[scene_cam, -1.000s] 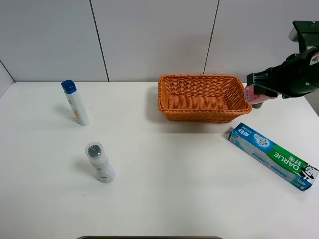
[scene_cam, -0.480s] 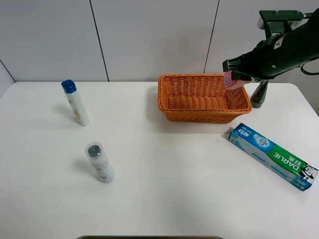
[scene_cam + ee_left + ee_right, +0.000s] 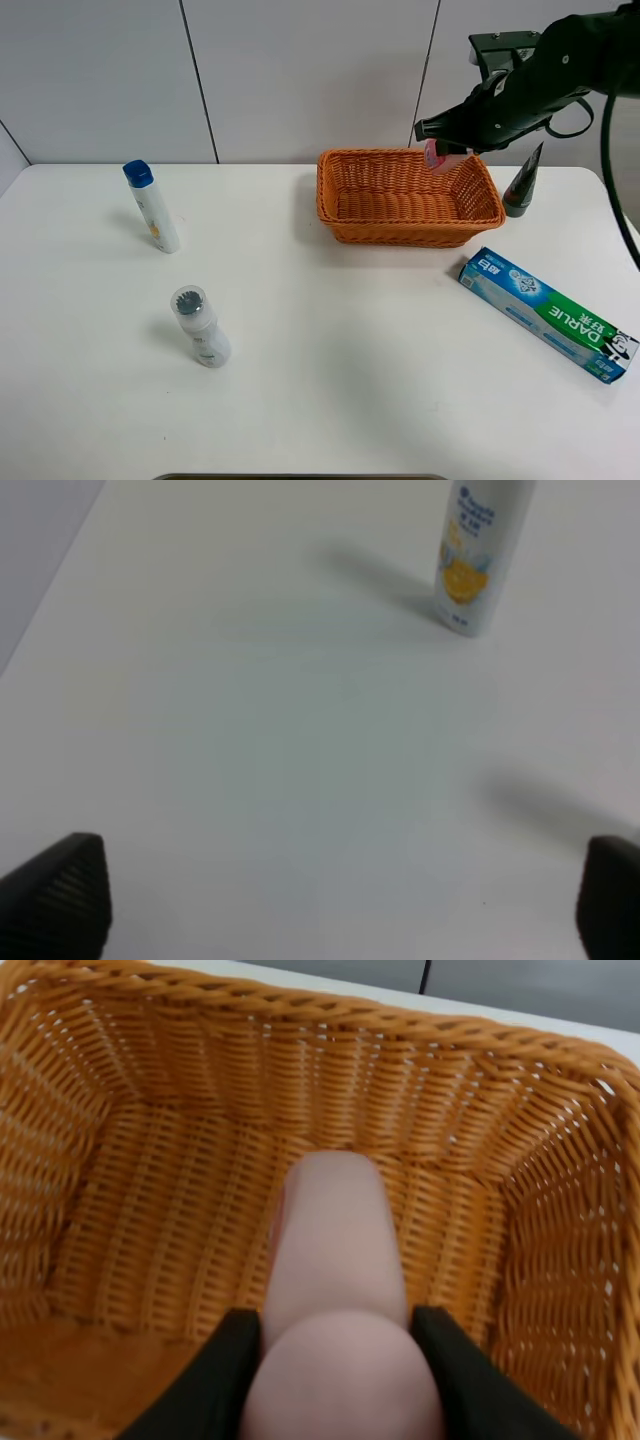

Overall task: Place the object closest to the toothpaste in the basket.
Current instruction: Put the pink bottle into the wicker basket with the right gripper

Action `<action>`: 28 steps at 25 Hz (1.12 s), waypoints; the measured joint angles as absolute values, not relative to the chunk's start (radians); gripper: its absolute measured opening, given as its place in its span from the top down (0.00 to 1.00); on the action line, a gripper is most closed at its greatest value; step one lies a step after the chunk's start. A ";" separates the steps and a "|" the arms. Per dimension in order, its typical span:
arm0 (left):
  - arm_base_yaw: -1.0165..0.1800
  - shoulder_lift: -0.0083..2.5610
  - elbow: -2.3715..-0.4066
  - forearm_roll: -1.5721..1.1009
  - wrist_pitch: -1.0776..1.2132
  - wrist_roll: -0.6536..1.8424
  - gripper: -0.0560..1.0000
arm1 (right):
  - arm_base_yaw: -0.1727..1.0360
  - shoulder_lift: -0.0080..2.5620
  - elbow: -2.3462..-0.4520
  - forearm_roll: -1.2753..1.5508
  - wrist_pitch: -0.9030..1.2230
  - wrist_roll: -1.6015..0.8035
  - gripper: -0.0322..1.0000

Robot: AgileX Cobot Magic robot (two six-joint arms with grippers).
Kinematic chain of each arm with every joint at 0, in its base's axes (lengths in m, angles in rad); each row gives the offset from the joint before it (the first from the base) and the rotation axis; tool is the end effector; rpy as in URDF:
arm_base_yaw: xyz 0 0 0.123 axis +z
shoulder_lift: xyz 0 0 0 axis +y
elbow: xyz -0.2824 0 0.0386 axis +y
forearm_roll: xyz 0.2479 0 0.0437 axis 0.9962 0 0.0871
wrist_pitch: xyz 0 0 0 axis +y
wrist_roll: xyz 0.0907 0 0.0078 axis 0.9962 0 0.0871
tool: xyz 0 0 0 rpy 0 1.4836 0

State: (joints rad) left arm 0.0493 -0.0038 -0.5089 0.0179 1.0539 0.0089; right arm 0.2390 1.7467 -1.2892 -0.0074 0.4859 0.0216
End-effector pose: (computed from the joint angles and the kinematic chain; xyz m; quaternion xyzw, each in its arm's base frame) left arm -0.0063 0.0011 0.2802 -0.0175 0.8479 0.0244 0.5293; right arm 0.3777 0.0917 0.2551 -0.1041 0.9310 0.0427 0.3471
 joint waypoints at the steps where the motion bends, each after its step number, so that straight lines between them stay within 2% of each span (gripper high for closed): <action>1: 0.049 -0.004 -0.509 0.018 1.054 0.009 0.06 | 0.239 1.761 -1.297 -0.007 0.477 0.022 0.61; 18: 0.049 -0.004 -0.509 0.018 1.054 0.009 0.06 | 0.239 1.994 -1.306 0.000 0.312 0.013 0.61; 28: 0.049 -0.004 -0.509 0.018 1.054 0.009 0.06 | 0.239 2.036 -1.306 0.000 0.287 0.012 0.61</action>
